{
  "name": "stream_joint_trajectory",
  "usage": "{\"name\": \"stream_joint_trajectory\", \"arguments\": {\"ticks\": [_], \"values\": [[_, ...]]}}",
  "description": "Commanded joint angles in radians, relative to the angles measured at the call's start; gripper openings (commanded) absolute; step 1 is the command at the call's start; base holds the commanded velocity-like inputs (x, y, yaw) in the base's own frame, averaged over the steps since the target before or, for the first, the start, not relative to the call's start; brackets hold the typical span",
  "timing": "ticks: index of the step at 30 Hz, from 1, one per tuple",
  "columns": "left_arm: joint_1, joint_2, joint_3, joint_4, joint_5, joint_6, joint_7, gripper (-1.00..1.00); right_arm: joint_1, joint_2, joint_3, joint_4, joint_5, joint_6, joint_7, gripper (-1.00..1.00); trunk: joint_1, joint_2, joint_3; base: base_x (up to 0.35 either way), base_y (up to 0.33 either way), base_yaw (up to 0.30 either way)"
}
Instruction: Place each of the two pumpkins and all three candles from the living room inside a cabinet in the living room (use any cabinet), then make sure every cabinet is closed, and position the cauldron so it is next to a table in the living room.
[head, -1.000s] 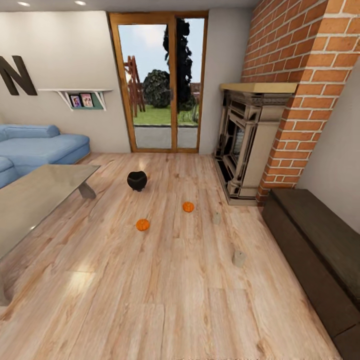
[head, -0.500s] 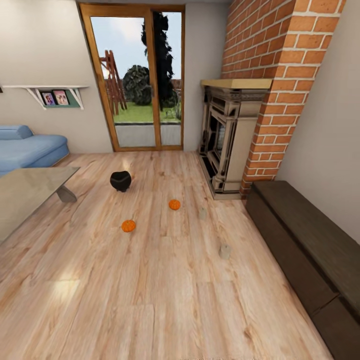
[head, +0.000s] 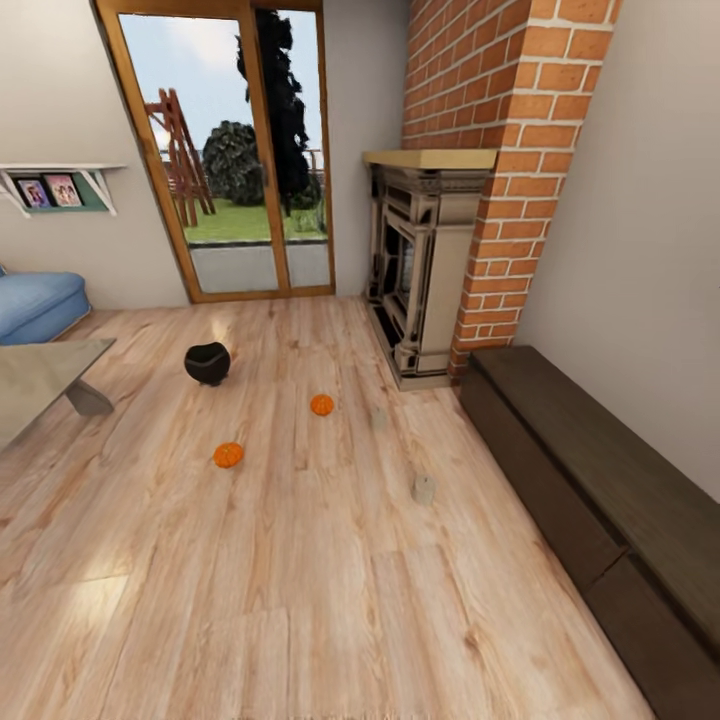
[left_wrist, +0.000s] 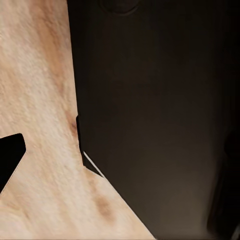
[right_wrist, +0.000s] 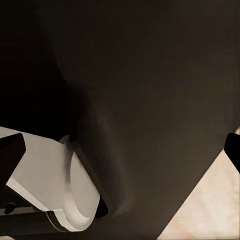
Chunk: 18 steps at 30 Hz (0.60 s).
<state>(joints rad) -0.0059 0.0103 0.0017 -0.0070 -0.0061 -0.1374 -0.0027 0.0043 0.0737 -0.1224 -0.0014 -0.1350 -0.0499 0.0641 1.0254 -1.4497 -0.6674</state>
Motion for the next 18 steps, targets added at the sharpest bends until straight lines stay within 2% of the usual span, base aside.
{"name": "stream_joint_trajectory", "arguments": {"ticks": [1,7,18], "values": [[0.0,0.0,-0.001,0.001,-0.001,-0.01,-0.001,1.0,0.001,0.0,-0.005,0.0,-0.009,-0.004,0.005,1.0,0.0,0.0,-0.002,-0.208,0.069,-0.217],[0.0,-0.001,-0.003,0.001,-0.004,-0.058,-0.002,1.0,0.002,0.0,-0.005,0.0,-0.009,-0.004,0.005,1.0,0.0,0.0,-0.008,-0.267,0.099,-0.217],[0.0,0.0,-0.005,0.001,-0.005,-0.069,-0.002,1.0,0.003,-0.001,-0.005,0.0,-0.009,-0.004,0.005,1.0,0.0,0.0,-0.021,-0.295,0.135,-0.219]]}}
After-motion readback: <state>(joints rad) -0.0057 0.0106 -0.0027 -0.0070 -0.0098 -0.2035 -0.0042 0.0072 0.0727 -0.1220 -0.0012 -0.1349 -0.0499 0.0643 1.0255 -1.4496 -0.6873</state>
